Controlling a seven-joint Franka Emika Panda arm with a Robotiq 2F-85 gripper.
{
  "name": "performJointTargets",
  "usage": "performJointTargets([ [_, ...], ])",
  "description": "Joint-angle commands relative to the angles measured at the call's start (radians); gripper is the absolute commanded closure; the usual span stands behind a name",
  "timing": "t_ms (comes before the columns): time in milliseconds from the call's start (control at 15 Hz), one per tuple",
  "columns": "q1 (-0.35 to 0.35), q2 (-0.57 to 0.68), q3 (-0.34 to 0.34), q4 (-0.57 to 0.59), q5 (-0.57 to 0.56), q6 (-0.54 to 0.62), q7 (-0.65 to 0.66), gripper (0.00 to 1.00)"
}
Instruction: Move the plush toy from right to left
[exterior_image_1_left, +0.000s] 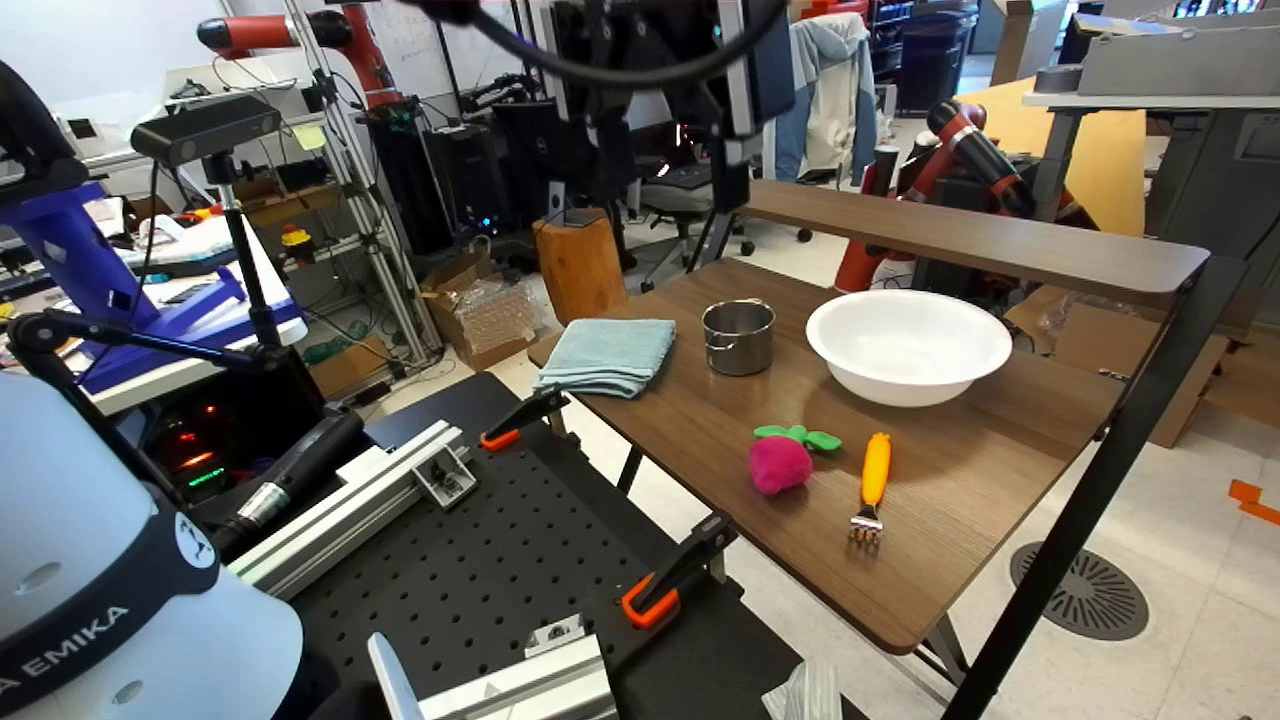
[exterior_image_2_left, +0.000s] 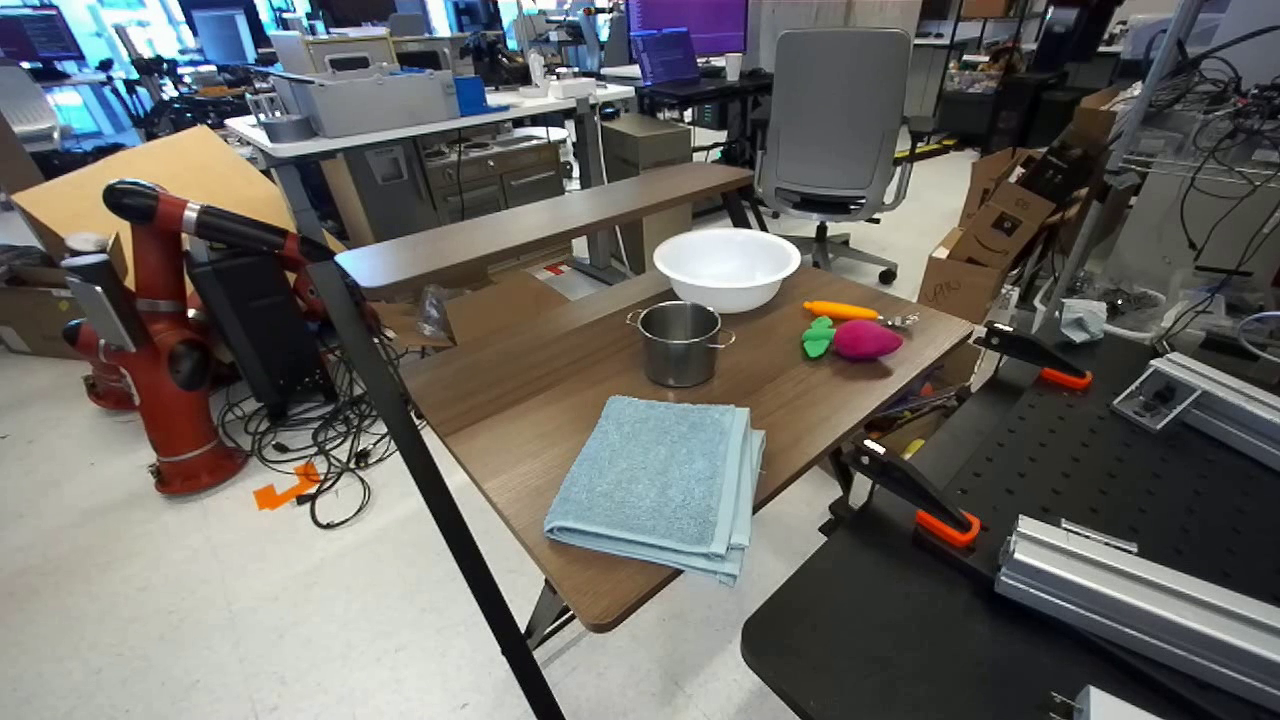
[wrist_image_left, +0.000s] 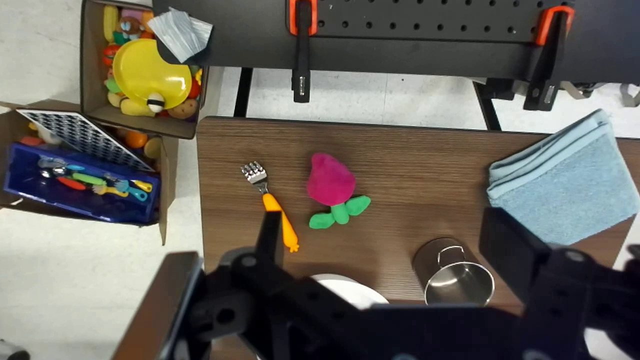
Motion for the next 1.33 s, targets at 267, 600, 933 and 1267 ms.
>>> performJointTargets([
  [267,0.027,0.363,0.004,0.028,0.094,0.333,-0.003,0.00],
  [600,0.012,0.640,0.050,0.163,0.134,0.401,0.027,0.00],
  [933,-0.007,0.876,0.098,0.324,0.114,0.405,0.085,0.00],
  [1267,-0.023,1.024,0.118,0.435,0.103,0.389,0.100,0.00],
])
